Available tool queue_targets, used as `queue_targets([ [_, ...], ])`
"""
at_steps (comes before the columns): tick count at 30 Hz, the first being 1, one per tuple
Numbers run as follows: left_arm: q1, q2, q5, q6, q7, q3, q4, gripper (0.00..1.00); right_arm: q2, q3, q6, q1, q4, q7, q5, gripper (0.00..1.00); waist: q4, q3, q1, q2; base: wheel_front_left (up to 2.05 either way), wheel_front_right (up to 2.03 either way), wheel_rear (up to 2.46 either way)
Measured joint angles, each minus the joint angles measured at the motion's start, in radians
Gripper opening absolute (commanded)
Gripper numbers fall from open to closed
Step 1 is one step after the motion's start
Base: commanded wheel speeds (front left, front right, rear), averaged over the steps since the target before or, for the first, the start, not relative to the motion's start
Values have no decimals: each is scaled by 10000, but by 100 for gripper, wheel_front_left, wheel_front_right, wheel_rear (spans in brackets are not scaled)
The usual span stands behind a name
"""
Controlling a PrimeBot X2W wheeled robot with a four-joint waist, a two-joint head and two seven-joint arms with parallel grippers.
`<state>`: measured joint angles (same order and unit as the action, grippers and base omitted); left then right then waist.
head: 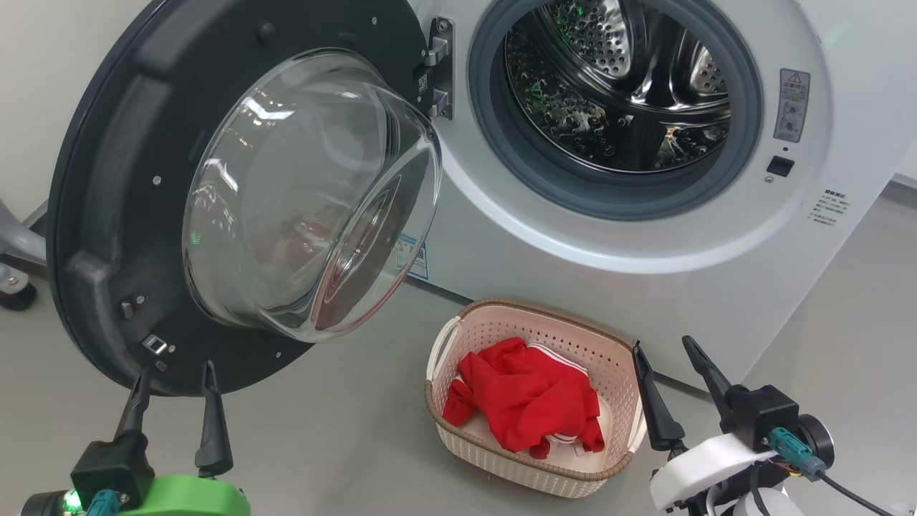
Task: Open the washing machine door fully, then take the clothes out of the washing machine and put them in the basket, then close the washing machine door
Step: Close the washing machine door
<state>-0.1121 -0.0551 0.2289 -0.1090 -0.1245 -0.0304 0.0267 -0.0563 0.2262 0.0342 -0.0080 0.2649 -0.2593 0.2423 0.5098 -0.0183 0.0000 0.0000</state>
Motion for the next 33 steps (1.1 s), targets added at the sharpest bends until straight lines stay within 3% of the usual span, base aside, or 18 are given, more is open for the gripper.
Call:
queue_targets([
  [11,-87,2,58,0,4,17,128,99,4,50,0,0,33,0,2,100,-26,4,0,0,0,0,0],
  [14,-137,2,75,0,13,29,134,21,8,67,0,0,35,0,2,100,-33,18,0,0,0,0,0],
  [15,-139,2,88,0,13,31,134,0,8,67,0,0,35,0,2,100,-34,22,0,0,0,0,0],
  [25,-143,23,1193,4,-13,405,374,0,17,81,0,-1,40,0,2,100,8,35,0,0,0,0,0],
  [33,-106,107,4370,537,-192,1252,1062,0,29,107,-2,-2,61,0,2,100,26,60,0,0,0,0,0],
])
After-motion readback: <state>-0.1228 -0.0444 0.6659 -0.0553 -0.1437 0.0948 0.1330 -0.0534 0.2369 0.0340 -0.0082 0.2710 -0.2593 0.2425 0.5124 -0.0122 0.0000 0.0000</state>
